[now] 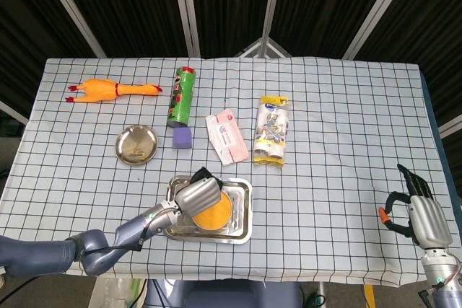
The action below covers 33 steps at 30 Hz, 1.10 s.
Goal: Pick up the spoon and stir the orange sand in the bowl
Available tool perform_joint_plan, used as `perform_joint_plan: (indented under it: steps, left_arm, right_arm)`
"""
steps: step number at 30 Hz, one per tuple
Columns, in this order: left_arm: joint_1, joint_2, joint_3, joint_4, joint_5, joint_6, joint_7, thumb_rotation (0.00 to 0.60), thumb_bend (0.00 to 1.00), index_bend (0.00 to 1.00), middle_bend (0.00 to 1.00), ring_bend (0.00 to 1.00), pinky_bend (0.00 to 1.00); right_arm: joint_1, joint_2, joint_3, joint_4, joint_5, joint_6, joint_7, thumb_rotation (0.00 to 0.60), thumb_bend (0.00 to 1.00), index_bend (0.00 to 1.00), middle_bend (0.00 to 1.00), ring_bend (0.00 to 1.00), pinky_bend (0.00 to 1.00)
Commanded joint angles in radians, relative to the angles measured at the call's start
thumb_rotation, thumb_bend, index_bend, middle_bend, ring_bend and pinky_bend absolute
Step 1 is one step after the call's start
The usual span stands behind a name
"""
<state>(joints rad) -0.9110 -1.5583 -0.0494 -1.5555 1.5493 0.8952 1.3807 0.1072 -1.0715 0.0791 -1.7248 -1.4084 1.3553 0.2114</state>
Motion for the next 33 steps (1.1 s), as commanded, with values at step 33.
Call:
perform_joint_plan:
  steps: [33]
  left_arm:
    - [0.013,0.034,-0.011,-0.079,0.024,0.049,-0.026,0.6,0.79,0.8,1.0,1.0,1.0]
  right_arm:
    - [0.001,0.003,0.001,-0.008,0.009,-0.008,0.002,0.6,0.43,0.0,0.0,0.0,0.0]
